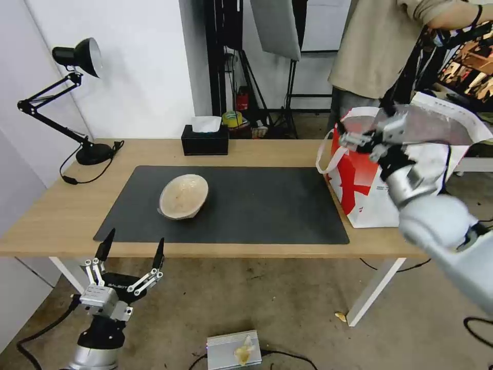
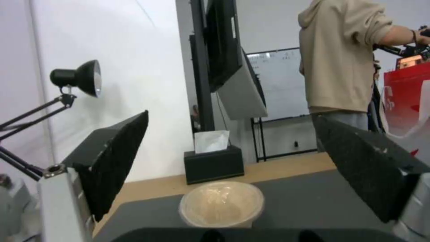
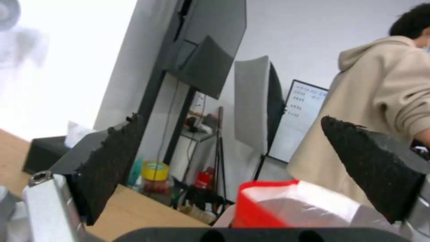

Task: Pick up the trash from the table and place it into the takeout bag.

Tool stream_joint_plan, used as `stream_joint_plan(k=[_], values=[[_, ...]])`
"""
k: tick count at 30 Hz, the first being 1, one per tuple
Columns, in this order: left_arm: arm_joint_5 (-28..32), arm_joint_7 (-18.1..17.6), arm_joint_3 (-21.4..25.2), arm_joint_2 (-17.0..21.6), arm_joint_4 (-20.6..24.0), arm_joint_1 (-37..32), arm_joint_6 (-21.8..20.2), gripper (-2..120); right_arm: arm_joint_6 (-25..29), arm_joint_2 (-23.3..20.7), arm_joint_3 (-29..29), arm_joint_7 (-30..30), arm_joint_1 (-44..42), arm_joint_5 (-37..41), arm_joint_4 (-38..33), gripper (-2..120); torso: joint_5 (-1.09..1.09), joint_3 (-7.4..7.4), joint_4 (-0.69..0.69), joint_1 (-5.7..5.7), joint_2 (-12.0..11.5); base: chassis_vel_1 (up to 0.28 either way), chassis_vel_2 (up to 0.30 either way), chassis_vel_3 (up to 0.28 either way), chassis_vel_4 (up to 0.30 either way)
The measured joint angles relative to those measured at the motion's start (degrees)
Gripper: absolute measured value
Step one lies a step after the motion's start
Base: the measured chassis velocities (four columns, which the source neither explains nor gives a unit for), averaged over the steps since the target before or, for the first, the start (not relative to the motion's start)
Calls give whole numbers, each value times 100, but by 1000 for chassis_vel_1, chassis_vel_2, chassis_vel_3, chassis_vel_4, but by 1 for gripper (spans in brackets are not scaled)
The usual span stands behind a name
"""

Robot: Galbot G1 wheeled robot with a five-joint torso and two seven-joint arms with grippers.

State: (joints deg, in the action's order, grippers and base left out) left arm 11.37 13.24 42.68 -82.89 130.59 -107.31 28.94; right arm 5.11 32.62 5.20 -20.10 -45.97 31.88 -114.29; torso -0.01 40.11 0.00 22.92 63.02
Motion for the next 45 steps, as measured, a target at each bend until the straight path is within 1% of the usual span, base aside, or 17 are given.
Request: stream_joint_plan(k=[6, 10, 14, 21, 29, 35, 37, 39, 41, 45], values=[[22, 0, 5, 32, 0, -49, -6, 100, 109, 110, -1, -3, -251, -217, -52, 100, 0, -1, 0, 0, 0, 0, 0, 0, 0], [23, 1, -22, 25, -25, -96, -7, 100, 311, 341, 96, -6, -761, -586, -110, 100, 1, 0, 0, 0, 0, 0, 0, 0, 0], [11, 3, -33, 37, -70, -66, -8, 100, 419, 452, 128, 47, -889, -745, -70, 100, 1, 0, 0, -1, 0, 0, 0, 0, 0], [-82, 11, -111, -28, -140, -37, -12, 100, 438, 463, 125, 149, -847, -800, -77, 100, 0, 0, 0, 0, 0, 0, 0, 0, 0], [-104, 13, -98, -73, -126, -41, -21, 100, 433, 444, 234, 180, -1118, -837, -315, 100, 0, 0, 0, 0, 0, 0, 0, 0, 0], [-108, 15, -34, -104, -73, -96, -22, 100, 406, 529, 404, 189, -1487, -958, -468, 100, 1, 0, 0, 0, 0, 0, 0, 0, 0], [-96, 15, 17, -104, -33, -121, -22, 100, 340, 576, 573, 204, -1796, -1027, -602, 100, 1, 0, 0, 0, 1, 0, 0, 0, 0], [-94, 15, 26, -102, -31, -122, -21, 100, 325, 588, 613, 210, -1872, -1037, -632, 100, 1, 0, 1, 0, 1, 0, 0, 0, 0], [-91, 16, 45, -105, -15, -125, -21, 100, 283, 652, 771, 214, -2188, -1076, -747, 100, 1, 0, 0, 0, 0, 0, 0, 0, 0], [-93, 16, 43, -125, -3, -134, -16, 100, 262, 756, 946, 232, -2550, -1159, -877, 100, 1, 0, 0, 0, 1, 0, 0, 0, 0]])
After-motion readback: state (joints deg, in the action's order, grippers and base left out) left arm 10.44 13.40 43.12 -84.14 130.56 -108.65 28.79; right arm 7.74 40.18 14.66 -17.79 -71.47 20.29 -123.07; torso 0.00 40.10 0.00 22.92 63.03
